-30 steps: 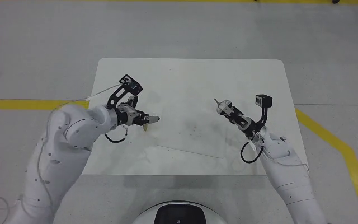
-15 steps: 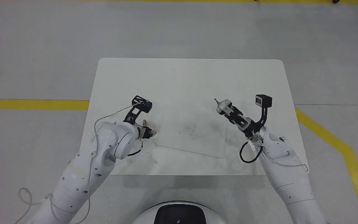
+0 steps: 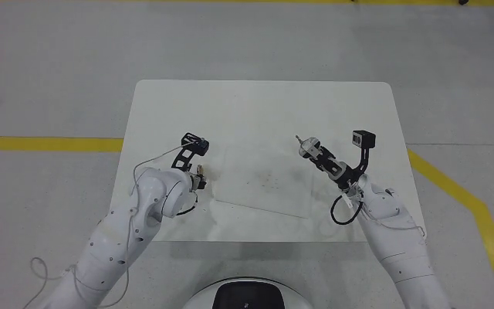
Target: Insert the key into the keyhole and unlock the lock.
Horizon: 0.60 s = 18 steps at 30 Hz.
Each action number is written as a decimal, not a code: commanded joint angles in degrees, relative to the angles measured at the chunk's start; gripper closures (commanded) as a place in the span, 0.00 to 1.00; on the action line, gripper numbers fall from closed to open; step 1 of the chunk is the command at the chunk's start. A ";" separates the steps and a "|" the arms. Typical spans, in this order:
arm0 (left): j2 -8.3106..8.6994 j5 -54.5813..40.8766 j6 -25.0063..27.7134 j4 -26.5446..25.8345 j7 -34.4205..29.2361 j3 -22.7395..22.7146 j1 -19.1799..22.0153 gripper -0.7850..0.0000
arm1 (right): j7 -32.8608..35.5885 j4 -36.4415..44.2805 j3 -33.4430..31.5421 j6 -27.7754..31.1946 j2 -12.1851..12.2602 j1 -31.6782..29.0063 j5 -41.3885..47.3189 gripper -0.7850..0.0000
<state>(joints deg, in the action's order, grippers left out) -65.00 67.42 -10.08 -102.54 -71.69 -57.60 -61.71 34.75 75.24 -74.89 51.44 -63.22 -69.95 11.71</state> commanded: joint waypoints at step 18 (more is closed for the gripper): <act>-1.65 1.58 -2.34 3.52 2.00 1.30 1.96 1.00 | 0.00 0.00 0.00 0.00 0.00 0.00 0.00 1.00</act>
<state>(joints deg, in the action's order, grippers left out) -66.61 68.80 -12.34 -99.04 -69.64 -56.35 -59.73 34.75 75.24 -74.89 51.44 -63.22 -69.95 11.71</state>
